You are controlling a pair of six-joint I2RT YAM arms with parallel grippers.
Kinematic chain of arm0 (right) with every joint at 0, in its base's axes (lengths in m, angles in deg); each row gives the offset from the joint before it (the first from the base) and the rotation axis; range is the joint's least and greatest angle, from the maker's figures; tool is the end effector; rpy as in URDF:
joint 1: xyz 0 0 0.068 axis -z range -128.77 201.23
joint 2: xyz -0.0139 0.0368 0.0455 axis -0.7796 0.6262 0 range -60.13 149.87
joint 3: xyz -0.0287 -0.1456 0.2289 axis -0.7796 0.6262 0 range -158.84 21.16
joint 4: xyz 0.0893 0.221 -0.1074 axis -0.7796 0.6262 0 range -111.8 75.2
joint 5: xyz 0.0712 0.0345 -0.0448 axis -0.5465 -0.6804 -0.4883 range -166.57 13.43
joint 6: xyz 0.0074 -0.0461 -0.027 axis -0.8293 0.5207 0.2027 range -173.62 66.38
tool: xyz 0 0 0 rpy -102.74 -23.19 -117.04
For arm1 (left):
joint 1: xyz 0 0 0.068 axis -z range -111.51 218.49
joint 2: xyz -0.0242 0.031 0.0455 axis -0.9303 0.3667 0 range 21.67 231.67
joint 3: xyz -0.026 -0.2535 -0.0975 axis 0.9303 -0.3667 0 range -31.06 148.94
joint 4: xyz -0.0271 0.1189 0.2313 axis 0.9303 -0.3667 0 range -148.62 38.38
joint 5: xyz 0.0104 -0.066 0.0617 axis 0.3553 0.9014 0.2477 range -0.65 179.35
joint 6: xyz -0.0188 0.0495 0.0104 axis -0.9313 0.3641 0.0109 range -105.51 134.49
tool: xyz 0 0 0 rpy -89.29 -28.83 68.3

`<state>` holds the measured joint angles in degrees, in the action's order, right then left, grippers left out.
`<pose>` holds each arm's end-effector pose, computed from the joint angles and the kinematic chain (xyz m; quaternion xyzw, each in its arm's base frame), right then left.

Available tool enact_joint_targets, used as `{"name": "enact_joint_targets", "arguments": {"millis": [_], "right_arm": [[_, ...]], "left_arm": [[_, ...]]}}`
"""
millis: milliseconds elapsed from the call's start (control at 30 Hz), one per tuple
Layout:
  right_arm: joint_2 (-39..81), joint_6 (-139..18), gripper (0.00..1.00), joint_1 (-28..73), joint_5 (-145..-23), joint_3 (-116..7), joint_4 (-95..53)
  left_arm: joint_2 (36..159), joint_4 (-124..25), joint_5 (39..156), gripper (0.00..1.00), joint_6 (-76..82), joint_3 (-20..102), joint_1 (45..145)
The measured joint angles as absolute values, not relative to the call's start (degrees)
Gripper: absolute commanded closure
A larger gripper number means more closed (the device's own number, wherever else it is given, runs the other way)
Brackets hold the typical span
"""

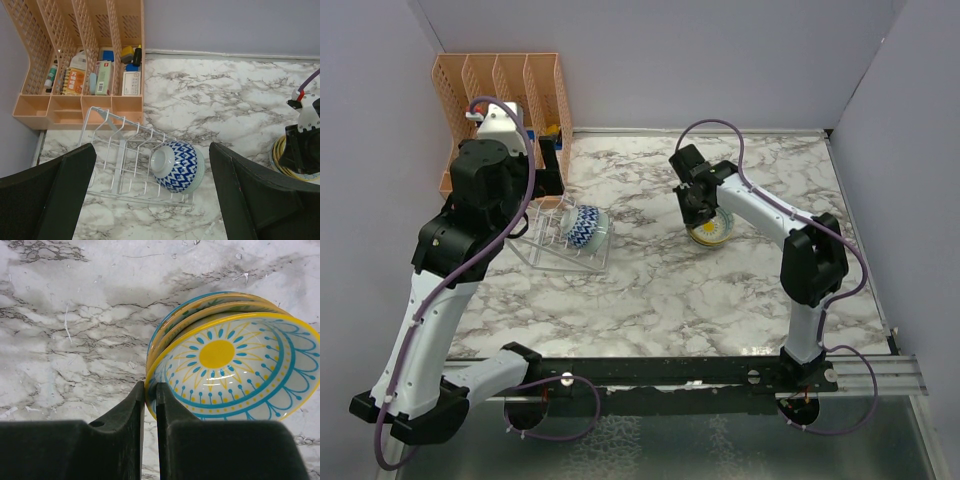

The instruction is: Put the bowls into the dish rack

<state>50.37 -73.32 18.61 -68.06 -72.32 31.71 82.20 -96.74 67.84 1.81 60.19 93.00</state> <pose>0.3403 0.2115 0.2435 -0.0981 0.9781 0.0087 0.1835 0.1637 -0.0602 0.4934 -0.0338 0.7840 -0.0522 0.6177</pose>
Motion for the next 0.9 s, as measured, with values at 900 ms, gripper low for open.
{"name": "enact_joint_targets", "arguments": {"millis": [900], "right_arm": [[41.4, -75.0, 0.99, 19.4, -72.3, -79.8, 32.9]], "left_arm": [[81.4, -96.7, 67.9, 0.01, 1.7, 59.7, 93.0]]}}
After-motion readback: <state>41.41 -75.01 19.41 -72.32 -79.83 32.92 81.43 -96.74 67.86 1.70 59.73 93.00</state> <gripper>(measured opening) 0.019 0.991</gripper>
